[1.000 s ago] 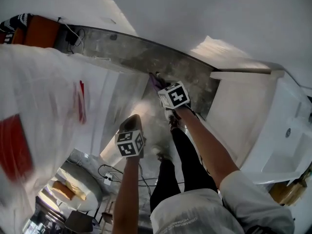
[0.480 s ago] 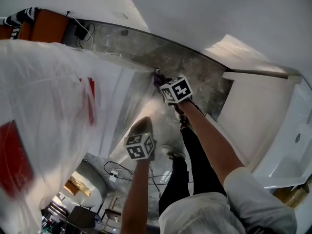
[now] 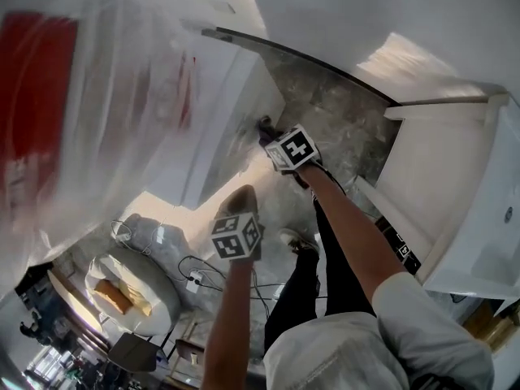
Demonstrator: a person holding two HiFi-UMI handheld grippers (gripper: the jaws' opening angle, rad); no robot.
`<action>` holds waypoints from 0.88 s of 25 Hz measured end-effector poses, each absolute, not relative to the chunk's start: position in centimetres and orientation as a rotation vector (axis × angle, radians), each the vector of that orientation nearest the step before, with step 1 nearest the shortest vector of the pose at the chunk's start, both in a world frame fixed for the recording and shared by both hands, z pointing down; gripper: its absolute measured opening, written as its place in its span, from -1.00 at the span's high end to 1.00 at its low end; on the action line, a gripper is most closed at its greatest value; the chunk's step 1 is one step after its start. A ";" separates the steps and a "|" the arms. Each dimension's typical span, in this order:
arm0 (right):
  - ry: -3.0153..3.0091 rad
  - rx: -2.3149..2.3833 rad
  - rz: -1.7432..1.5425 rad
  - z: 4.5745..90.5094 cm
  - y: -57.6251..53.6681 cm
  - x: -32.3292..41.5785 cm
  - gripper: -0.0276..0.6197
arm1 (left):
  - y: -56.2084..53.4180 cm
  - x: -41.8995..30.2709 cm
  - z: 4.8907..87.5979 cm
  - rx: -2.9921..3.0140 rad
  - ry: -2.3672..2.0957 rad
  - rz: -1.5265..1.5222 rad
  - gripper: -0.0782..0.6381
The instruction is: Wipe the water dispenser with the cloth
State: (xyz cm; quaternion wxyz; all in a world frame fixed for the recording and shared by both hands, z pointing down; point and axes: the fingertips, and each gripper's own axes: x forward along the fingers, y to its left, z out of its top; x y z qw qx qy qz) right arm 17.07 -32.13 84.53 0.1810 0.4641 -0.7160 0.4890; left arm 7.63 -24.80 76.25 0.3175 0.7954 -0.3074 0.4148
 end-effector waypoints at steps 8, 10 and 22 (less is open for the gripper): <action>-2.033 1.209 1.276 82.4 -27.1 8.6 0.65 | -24.3 -0.3 73.1 2.096 -0.926 0.975 0.73; -2.029 1.199 1.270 81.4 -25.5 6.5 0.64 | -23.2 -2.9 72.2 2.086 -0.937 0.968 0.73; -1.912 1.352 1.379 79.6 -19.8 4.5 0.64 | -18.2 -10.3 70.9 2.040 -0.911 1.031 0.73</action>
